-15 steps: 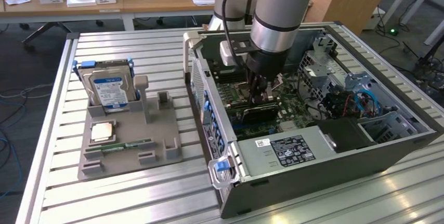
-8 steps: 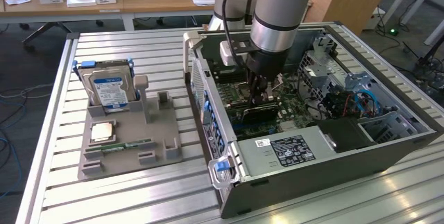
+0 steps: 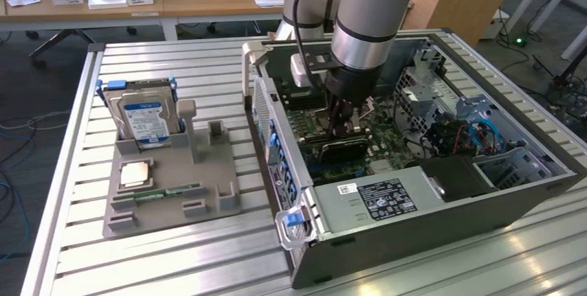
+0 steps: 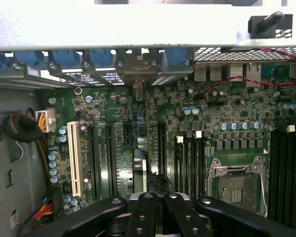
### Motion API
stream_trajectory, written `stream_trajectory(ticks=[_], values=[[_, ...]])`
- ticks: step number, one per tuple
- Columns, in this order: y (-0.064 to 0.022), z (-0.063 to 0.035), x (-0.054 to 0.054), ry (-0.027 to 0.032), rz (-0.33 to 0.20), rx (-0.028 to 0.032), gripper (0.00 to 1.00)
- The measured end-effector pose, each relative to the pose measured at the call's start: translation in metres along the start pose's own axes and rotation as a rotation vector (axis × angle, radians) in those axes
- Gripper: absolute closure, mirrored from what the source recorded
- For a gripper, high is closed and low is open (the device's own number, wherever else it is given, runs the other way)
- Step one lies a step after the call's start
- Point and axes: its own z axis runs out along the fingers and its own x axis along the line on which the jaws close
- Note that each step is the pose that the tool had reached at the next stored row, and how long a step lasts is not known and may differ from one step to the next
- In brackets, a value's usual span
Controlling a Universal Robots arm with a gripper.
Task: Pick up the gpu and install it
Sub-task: 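Press down on the gpu until it lock into place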
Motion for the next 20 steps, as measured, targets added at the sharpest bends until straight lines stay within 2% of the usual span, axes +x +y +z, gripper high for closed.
stream_trajectory(ticks=[10, 15, 20], values=[[-0.0001, 0.0003, 0.0027, 0.0, 0.0, 0.0002, 0.89], [-0.0001, 0.0013, 0.0026, -0.0065, 0.0, -0.0003, 0.89], [-0.0001, 0.0019, 0.0026, -0.007, 0.0, -0.0004, 0.89]])
